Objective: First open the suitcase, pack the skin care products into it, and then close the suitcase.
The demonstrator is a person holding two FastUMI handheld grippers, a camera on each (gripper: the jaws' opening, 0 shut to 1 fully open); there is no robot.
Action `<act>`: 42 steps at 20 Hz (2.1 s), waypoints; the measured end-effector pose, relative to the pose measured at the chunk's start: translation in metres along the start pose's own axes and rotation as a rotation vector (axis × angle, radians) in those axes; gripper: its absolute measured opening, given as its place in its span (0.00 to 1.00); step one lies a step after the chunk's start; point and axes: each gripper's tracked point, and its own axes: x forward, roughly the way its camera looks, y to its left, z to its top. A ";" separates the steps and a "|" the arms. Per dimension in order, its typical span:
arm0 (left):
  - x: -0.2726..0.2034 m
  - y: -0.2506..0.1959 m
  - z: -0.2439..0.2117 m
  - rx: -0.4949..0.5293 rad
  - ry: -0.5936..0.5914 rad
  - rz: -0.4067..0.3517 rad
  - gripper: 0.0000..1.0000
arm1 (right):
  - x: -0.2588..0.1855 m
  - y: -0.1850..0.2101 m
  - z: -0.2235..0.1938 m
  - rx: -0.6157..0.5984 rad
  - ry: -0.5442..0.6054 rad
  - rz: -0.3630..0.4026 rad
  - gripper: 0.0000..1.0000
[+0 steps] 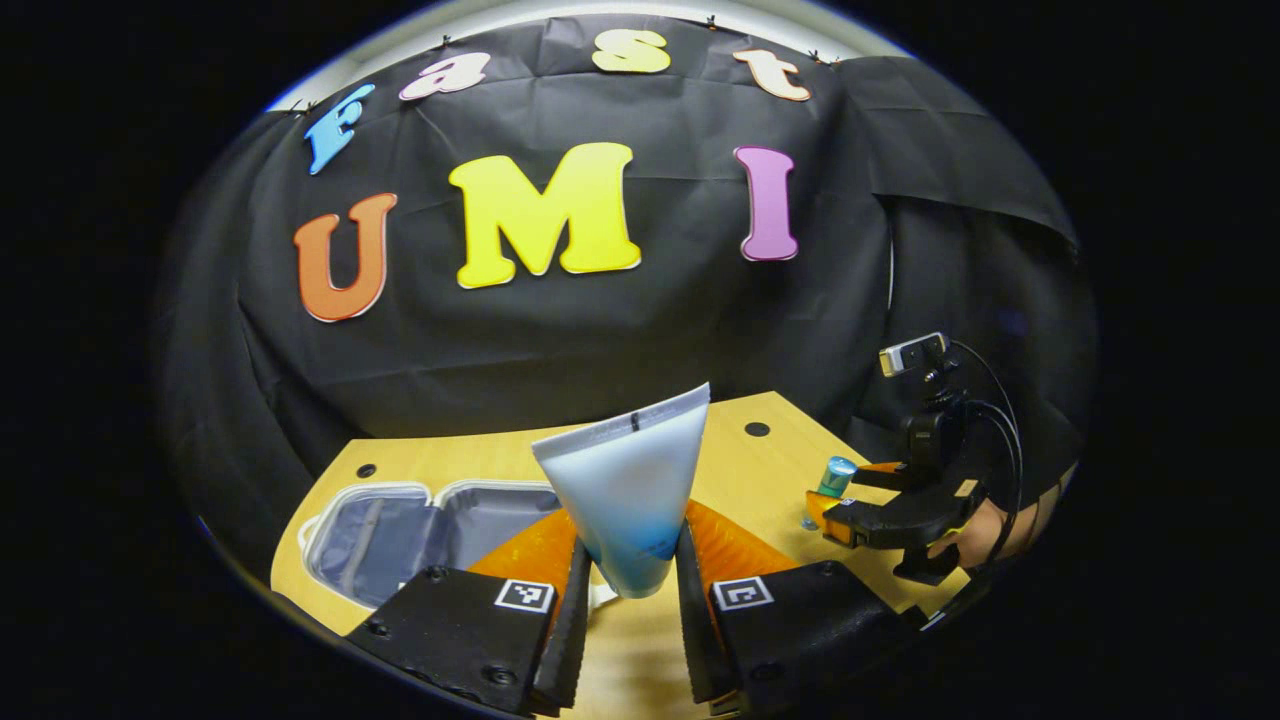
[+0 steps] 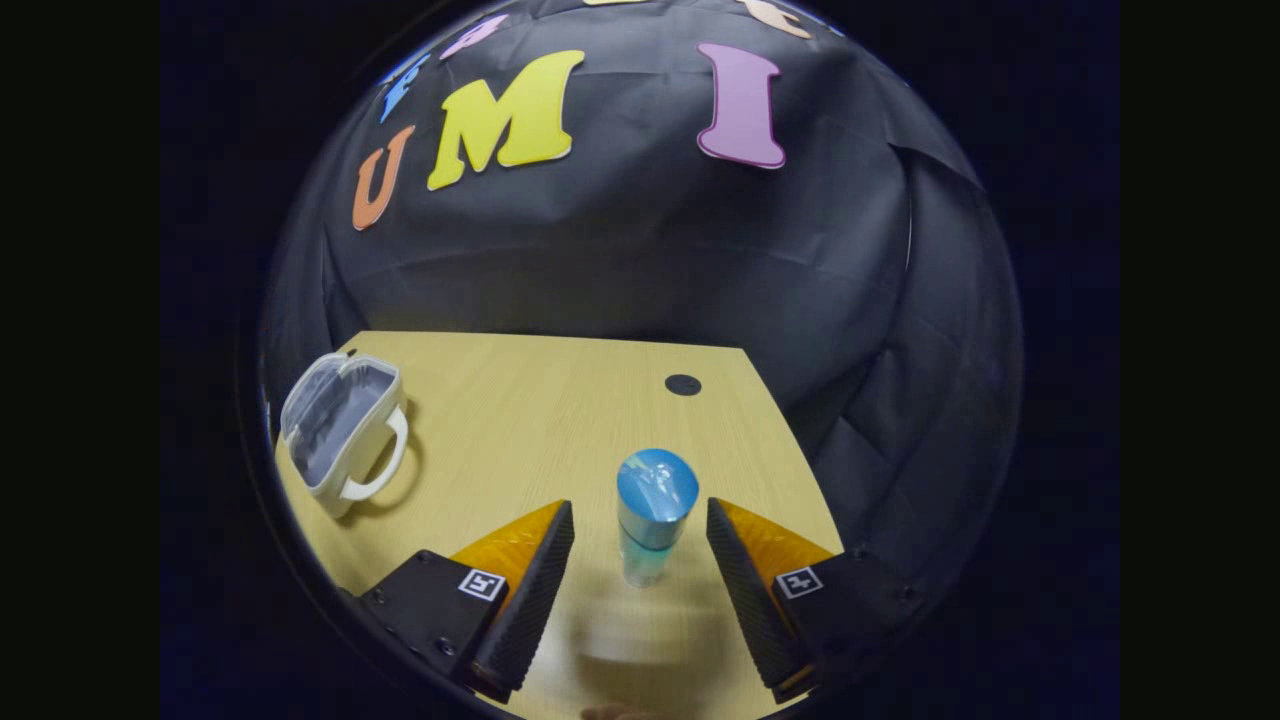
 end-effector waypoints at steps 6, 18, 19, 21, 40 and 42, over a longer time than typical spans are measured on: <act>-0.035 0.065 0.004 -0.083 -0.019 0.126 0.43 | 0.018 -0.012 -0.009 0.045 0.026 -0.030 0.65; -0.022 0.162 0.001 -0.080 -0.048 0.191 0.43 | -0.023 0.007 0.008 0.023 0.017 -0.039 0.35; -0.013 0.168 -0.005 -0.088 -0.038 0.186 0.43 | -0.032 0.012 0.015 0.024 0.010 -0.030 0.35; 0.006 0.180 -0.020 -0.102 -0.020 0.176 0.43 | -0.048 0.027 0.031 0.042 -0.006 -0.007 0.36; 0.124 0.159 -0.214 -0.226 0.520 0.051 0.45 | -0.130 0.213 0.081 -0.046 0.016 0.229 0.35; 0.130 0.158 -0.214 -0.182 0.535 0.046 0.44 | -0.129 0.215 0.081 -0.046 0.023 0.223 0.35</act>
